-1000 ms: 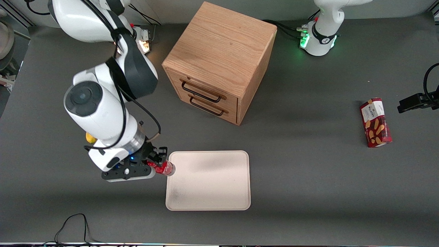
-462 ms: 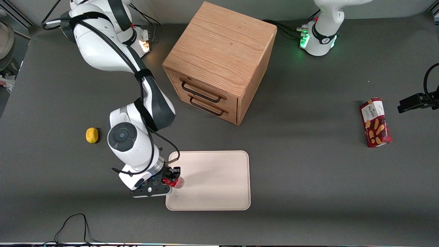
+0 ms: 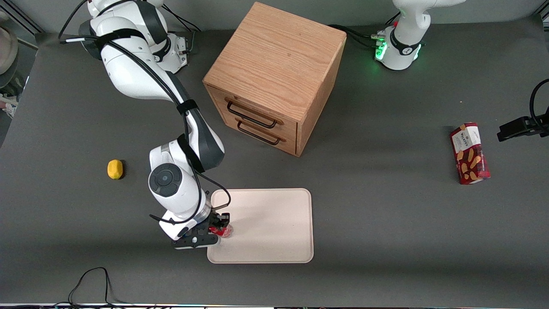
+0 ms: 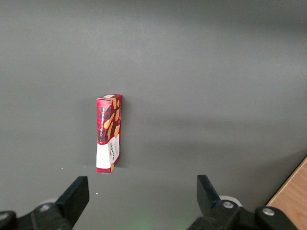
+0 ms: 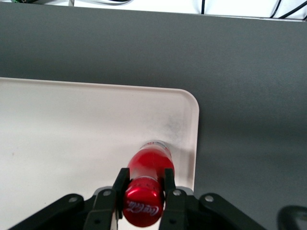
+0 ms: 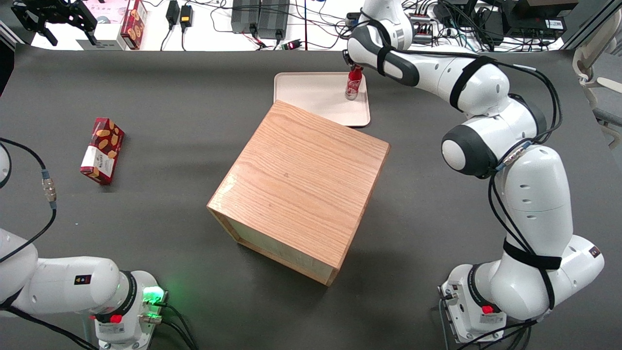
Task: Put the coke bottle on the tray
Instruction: 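Lower the bottle onto the tray and open the right gripper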
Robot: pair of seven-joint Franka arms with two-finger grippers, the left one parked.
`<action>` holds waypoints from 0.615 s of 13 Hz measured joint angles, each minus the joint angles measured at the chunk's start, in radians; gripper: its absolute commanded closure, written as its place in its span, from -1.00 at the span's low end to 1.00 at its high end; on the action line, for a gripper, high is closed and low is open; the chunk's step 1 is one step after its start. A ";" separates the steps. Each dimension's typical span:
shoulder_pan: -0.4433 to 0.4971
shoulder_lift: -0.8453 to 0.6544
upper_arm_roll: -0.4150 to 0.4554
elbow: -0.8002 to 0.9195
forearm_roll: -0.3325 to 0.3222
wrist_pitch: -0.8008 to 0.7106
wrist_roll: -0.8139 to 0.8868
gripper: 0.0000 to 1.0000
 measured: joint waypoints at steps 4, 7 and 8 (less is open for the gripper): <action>0.000 -0.005 -0.001 0.003 0.000 0.009 0.018 -1.00; 0.000 -0.043 -0.002 0.019 0.000 -0.093 0.078 -1.00; 0.001 -0.078 -0.002 0.029 0.000 -0.174 0.104 -1.00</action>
